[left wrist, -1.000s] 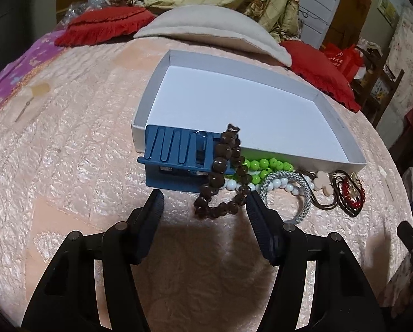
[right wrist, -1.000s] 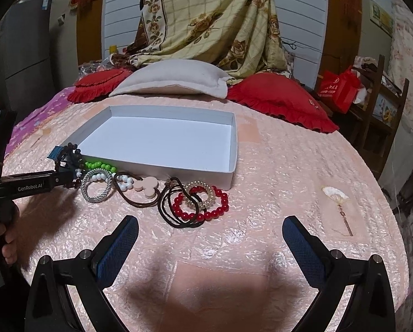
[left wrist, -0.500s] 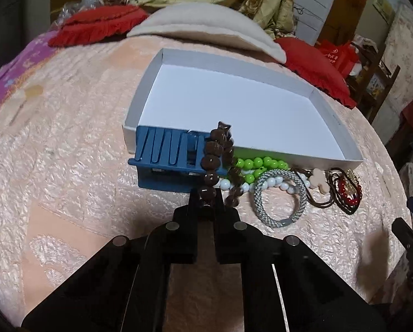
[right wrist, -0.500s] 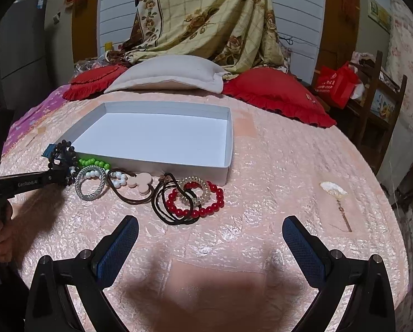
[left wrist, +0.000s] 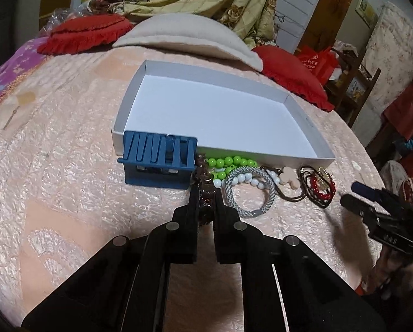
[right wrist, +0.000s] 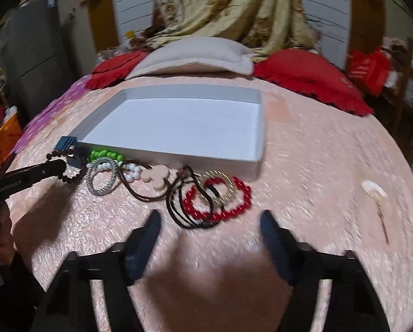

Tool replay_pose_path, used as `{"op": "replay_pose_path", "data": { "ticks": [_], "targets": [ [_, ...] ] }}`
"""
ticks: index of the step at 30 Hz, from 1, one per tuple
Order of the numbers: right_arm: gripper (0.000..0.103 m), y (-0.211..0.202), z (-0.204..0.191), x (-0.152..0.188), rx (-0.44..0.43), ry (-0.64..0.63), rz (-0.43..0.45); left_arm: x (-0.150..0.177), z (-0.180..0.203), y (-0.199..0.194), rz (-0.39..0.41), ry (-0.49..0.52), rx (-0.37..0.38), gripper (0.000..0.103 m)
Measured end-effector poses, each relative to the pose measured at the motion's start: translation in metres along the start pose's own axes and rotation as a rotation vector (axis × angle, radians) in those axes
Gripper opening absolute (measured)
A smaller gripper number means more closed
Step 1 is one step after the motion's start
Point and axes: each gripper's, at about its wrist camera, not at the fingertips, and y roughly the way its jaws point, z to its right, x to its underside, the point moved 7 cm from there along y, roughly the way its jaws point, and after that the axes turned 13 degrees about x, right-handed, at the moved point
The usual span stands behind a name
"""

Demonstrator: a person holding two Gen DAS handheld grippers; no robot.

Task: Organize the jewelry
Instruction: 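Close the right tool on the black hair tie while the left tool holds the brown bracelet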

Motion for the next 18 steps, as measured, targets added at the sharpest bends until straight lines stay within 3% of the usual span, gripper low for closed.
{"op": "replay_pose_path", "data": {
  "ticks": [2, 5, 10, 13, 18],
  "targets": [
    [0.045, 0.007, -0.003, -0.002, -0.019, -0.031, 0.004, 0.001, 0.001, 0.002, -0.006, -0.003, -0.001, 0.007],
    [0.041, 0.013, -0.006, -0.004, -0.023, -0.053, 0.015, 0.002, 0.002, 0.003, -0.010, 0.002, -0.004, 0.007],
    [0.025, 0.020, -0.013, -0.004, -0.030, -0.074, 0.000, 0.003, 0.001, 0.005, -0.022, 0.001, -0.008, 0.007],
    [0.019, 0.026, -0.012, -0.004, -0.033, -0.057, -0.022, 0.004, 0.001, 0.006, -0.024, 0.003, -0.014, 0.007],
    [0.019, 0.037, -0.003, -0.004, -0.028, -0.006, -0.058, 0.004, 0.001, 0.008, -0.026, 0.006, -0.023, 0.007]
  ]
}}
